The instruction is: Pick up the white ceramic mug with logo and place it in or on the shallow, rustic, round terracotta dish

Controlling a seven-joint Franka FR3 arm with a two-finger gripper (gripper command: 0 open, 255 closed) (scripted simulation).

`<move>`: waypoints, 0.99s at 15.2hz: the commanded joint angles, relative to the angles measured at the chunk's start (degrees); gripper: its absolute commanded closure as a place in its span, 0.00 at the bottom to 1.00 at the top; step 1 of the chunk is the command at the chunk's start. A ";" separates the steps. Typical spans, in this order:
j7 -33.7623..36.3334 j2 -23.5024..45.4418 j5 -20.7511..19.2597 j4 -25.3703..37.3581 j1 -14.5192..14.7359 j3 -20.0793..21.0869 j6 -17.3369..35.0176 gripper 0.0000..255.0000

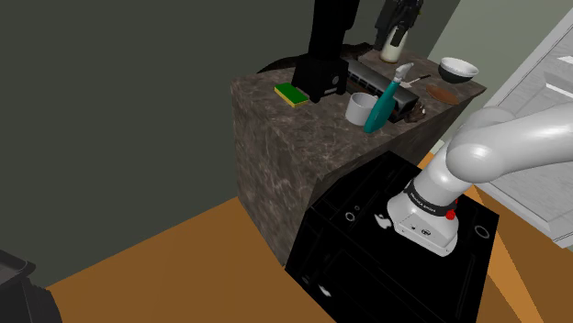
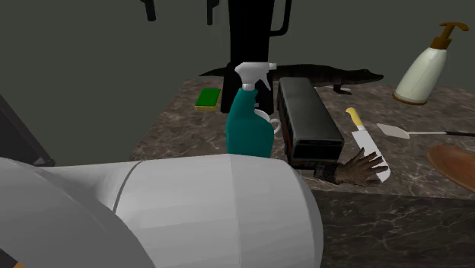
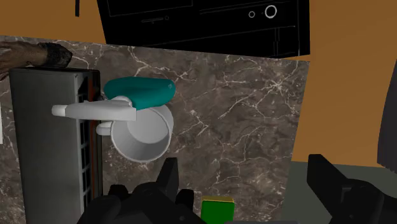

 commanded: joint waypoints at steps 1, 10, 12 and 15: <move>0.00 0.00 0.00 0.00 0.00 0.00 0.00 0.00; -2.97 2.64 -5.17 -14.50 -2.25 -2.20 17.91 0.00; -3.49 4.34 -6.44 -16.98 -2.87 -2.85 22.32 0.00; -4.16 7.78 -8.42 -20.12 -3.93 -3.88 29.27 0.00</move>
